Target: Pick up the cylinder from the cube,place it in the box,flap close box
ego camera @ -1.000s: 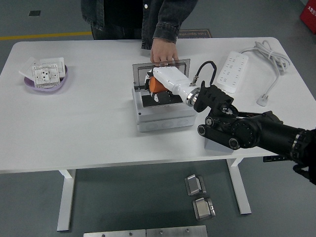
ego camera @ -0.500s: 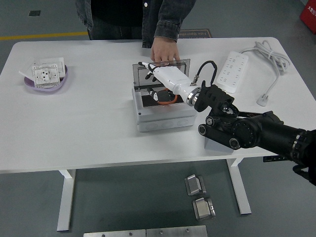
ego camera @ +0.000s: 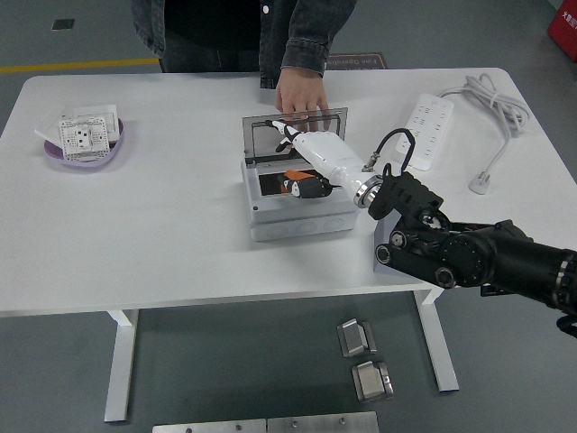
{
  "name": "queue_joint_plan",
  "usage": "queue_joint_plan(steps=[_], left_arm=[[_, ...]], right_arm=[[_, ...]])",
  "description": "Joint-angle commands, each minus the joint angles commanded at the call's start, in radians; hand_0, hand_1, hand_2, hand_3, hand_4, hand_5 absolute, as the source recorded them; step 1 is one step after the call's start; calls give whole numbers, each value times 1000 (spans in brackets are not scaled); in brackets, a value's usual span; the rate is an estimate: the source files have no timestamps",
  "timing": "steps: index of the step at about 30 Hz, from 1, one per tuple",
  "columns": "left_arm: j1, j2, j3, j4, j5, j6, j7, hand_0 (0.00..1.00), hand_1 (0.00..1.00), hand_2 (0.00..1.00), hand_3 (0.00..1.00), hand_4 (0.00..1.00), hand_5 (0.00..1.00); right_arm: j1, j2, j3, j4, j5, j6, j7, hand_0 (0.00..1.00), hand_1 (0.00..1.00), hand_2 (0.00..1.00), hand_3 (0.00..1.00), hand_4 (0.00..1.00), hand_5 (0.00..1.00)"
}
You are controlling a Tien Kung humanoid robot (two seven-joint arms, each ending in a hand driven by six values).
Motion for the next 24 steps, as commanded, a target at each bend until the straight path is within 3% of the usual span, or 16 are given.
queue_joint_plan(steps=[5, 9, 12, 18, 24], left_arm=[[6, -2, -6, 0, 1, 0, -1, 657, 655, 609, 647, 630, 445], [7, -4, -8, 0, 2, 0, -1, 657, 655, 609, 647, 630, 445], [8, -3, -7, 0, 1, 0, -1, 657, 655, 609, 647, 629, 443], [6, 0, 2, 1, -4, 0, -1, 657, 654, 609, 647, 628, 441], [-5, 11, 9, 1, -7, 0, -1, 657, 654, 608, 647, 629, 432]], right_arm=[[-26, -63, 91, 113, -102, 22, -47, 647, 623, 747, 936, 677, 173], [-26, -93, 156, 199, -166, 43, -71, 647, 623, 747, 936, 677, 173], [-12, -99, 181, 223, -176, 55, -78, 637, 614, 744, 929, 667, 182], [70, -65, 147, 127, -92, 82, -62, 635, 603, 740, 912, 659, 187], [159, 3, 37, -27, 54, 124, -33, 633, 600, 737, 901, 654, 197]])
